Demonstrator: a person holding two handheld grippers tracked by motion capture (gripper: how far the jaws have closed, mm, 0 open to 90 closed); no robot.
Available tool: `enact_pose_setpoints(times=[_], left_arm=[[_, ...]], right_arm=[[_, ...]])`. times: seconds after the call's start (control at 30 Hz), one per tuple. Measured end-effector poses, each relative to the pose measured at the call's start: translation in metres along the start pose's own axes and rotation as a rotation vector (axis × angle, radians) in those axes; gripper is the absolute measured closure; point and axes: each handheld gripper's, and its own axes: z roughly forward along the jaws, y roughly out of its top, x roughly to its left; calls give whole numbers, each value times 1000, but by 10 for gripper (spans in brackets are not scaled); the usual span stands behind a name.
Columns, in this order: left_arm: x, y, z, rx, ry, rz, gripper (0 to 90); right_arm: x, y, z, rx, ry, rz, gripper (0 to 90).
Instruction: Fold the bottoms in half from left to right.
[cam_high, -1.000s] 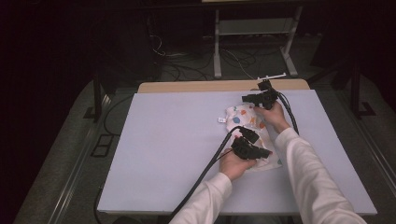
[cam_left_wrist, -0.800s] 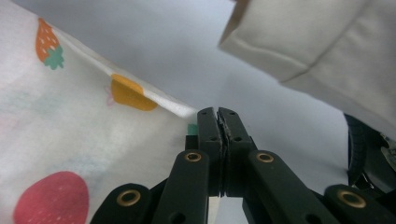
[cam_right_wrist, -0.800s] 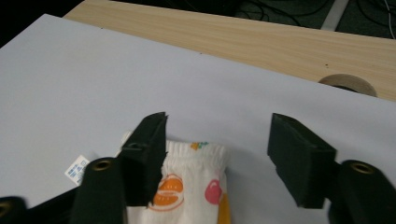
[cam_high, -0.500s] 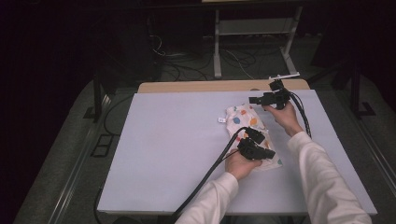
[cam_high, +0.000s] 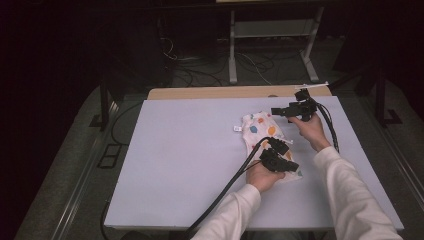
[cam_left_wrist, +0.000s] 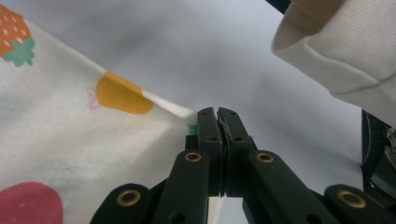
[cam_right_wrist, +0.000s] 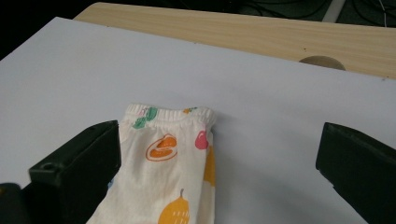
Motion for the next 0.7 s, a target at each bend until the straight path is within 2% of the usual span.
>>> enact_pose_setpoints(times=[0.23,0.33,0.43,0.57,0.7], left_arm=[[-1,2,6,7,-8,-8,874],[-2,3,6,-2,-28,-5,841],[-2,3,3,-22,-32,3,667],[-3,5,-4,-59,-45,-11,519],[-4,6,-11,-63,-27,9,367]], right_arm=[[-2,-4,-6,-10,-4,10,0],[-1,-4,-9,-13,-3,7,0],[0,-5,-12,-20,-1,7,0],[0,-6,-16,-35,6,12,0],[2,-8,-19,-49,20,14,0]])
